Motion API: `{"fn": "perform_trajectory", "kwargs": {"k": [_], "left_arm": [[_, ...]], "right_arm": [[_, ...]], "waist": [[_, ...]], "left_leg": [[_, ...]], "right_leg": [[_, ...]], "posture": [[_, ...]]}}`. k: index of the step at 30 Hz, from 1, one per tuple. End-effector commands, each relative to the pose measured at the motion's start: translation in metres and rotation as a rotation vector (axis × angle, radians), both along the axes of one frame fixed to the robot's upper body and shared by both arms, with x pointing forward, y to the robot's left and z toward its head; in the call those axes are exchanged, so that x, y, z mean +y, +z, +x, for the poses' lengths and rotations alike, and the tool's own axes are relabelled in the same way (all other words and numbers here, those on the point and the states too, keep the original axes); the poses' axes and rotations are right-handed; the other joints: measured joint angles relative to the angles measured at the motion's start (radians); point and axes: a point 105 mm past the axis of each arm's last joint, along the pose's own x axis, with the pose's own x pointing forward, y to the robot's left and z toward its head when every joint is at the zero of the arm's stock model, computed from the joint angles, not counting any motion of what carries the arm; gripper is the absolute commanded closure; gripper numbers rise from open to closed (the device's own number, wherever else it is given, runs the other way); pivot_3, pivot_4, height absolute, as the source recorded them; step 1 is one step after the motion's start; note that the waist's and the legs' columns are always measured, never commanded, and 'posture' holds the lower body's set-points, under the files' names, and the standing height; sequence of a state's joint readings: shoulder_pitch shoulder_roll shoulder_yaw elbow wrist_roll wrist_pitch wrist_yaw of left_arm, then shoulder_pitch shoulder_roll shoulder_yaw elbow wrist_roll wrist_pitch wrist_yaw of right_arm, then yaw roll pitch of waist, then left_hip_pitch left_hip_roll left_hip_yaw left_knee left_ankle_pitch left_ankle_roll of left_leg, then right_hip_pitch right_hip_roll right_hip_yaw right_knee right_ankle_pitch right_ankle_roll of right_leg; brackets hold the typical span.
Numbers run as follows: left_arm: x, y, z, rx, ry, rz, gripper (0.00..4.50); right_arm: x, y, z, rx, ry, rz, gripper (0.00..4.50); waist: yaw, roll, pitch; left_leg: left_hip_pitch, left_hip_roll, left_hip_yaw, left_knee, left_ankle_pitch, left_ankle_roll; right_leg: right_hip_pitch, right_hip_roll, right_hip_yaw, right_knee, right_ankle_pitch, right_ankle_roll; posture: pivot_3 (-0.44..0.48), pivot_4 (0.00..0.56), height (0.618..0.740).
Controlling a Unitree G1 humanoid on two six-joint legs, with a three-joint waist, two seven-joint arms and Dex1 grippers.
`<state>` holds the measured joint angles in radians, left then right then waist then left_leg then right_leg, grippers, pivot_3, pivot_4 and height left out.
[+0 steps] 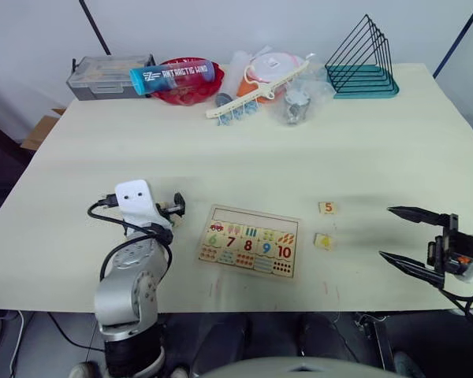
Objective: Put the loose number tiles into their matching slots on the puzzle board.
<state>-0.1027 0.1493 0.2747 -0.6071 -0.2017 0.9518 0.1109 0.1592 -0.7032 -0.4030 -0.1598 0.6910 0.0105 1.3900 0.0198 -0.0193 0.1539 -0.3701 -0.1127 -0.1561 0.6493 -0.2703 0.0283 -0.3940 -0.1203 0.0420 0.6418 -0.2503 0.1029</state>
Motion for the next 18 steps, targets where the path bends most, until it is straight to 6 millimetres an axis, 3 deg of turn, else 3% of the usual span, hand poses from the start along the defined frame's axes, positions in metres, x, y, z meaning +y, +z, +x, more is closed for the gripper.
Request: {"fn": "perform_trajectory", "kwargs": {"k": [1, 10, 13, 18], "left_arm": [[0.004, 0.021, 0.001, -0.069, -0.109, 0.034, 0.02], [-0.003, 0.032, 0.019, -0.092, -0.626, 0.095, 0.02], [-0.004, 0.026, 0.015, -0.056, -0.856, 0.129, 0.02], [0.014, 0.019, 0.004, -0.016, -1.166, 0.179, 0.02]], "right_arm": [[0.0, 0.005, -0.001, -0.031, 0.006, -0.006, 0.0], [0.004, 0.001, -0.002, -0.037, -0.005, 0.018, 0.0], [0.007, 0.0, -0.003, -0.039, -0.006, 0.032, 0.0], [0.009, 0.0, -0.005, -0.041, 0.001, 0.037, 0.0]], "waist": [[0.0, 0.0, 0.0], [-0.003, 0.001, 0.0], [-0.005, 0.001, 0.001], [-0.008, 0.003, 0.001]], "left_leg": [[0.0, 0.0, 0.0, 0.0, 0.0, 0.0], [0.0, 0.0, -0.001, 0.0, 0.0, 0.0], [0.0, 0.0, -0.002, 0.0, 0.0, 0.0], [0.0, 0.0, -0.001, -0.001, 0.0, 0.0]], "right_leg": [[0.0, 0.0, 0.0, 0.0, 0.0, 0.0], [0.0, 0.0, -0.001, 0.0, 0.0, 0.0], [-0.001, 0.0, -0.001, -0.001, 0.0, 0.0], [-0.002, 0.0, 0.0, 0.0, 0.0, -0.001]], "posture": [[0.0, 0.15, 0.74], [0.0, 0.15, 0.74], [0.0, 0.15, 0.74], [0.0, 0.15, 0.74]]}}
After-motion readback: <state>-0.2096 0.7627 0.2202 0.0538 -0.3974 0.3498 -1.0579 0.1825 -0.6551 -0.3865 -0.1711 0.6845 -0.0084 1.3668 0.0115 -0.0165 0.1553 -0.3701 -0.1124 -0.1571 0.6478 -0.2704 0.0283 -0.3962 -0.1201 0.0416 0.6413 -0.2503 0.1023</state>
